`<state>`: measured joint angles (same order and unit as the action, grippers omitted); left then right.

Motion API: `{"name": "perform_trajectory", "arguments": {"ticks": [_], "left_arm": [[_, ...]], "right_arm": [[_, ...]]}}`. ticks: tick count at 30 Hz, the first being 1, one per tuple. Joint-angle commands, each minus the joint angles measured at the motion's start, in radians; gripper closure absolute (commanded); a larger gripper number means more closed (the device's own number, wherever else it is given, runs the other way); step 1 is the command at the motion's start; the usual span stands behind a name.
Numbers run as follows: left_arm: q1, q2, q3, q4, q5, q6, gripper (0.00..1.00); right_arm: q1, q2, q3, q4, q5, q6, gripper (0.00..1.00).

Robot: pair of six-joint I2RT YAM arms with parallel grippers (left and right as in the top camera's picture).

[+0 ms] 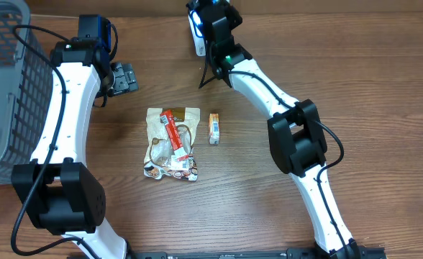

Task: Scan the item barcode
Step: 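Lift the mint pack and hold it up to the white scanner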

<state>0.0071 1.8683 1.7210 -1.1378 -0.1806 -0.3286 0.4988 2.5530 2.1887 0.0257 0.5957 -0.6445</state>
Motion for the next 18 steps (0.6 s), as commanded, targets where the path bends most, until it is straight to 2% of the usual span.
{"name": "perform_trajectory", "arguments": {"ticks": [1,18], "left_arm": [[-0.004,-0.018,0.016,-0.002,-0.01,0.023,0.0],[-0.004,-0.018,0.016,-0.002,-0.01,0.023,0.0]], "right_arm": [[0.021,-0.005,0.01,0.006,0.013,-0.015,0.97],[0.063,-0.005,0.01,-0.144,0.013,-0.011,0.97]]}}
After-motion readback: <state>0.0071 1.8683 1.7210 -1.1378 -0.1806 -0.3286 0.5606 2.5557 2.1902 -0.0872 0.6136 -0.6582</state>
